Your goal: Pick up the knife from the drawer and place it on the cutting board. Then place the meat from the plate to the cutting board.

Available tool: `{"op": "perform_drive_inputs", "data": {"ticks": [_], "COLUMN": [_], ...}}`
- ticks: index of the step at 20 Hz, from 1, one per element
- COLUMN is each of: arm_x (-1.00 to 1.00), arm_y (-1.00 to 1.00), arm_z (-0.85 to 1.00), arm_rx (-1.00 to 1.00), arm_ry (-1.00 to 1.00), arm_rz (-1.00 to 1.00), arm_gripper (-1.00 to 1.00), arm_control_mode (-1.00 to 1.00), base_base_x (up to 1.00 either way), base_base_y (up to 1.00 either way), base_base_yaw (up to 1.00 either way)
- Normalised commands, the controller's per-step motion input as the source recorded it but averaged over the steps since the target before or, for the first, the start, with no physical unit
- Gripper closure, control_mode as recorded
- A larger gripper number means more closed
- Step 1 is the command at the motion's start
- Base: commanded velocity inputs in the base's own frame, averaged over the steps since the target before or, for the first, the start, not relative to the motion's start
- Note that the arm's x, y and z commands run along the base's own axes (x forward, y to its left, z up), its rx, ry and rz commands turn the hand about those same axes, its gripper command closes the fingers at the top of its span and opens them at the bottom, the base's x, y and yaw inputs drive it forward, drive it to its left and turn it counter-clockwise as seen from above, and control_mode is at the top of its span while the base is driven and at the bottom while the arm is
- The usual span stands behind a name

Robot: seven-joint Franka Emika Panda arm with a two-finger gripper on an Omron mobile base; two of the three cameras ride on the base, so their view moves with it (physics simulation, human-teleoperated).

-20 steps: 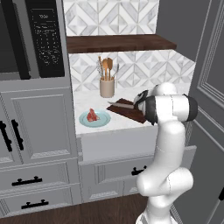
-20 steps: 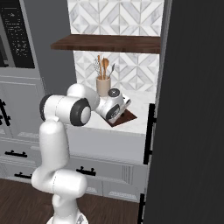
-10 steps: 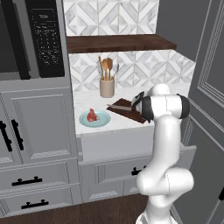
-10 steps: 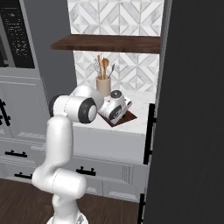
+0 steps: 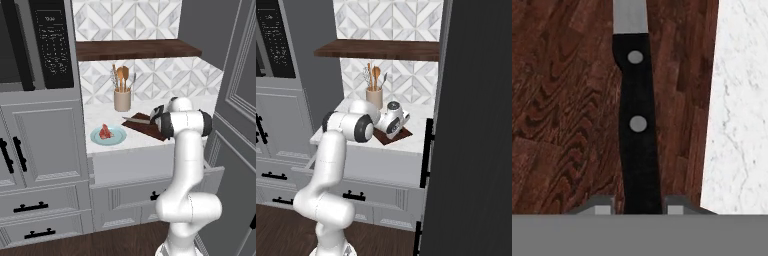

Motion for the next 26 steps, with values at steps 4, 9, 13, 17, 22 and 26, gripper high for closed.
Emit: {"op": "perform_drive_inputs", "data": {"ticks": [4, 9, 13, 17, 22, 26], "arm_x": [-0.3, -0.4, -0.17, -0.01, -0.16, -0.26], "arm_y": [0.18, 0.42, 0.55, 0.56, 0.76, 0.93], "arm_z": [-0.24, 0.15, 0.48, 0.6, 0.65, 0.54], "arm_rx": [0.0, -0.02, -0.1, -0.11, -0.03, 0.03], "arm_ry": [0.0, -0.01, -0.02, -0.1, -0.03, 0.01], "arm_rz": [0.0, 0.0, 0.0, 0.0, -0.01, -0.07], "arm_gripper": [-1.0, -1.0, -1.0, -1.0, -1.0, -1.0], "arm_control_mode": [-1.0, -1.0, -1.0, -1.0, -1.0, -1.0], "base_base_x": [0.0, 0.0, 0.0, 0.0, 0.0, 0.0], "base_base_y": [0.0, 0.0, 0.0, 0.0, 0.0, 0.0], "base_base_yaw": [0.0, 0.0, 0.0, 0.0, 0.0, 0.0]}}
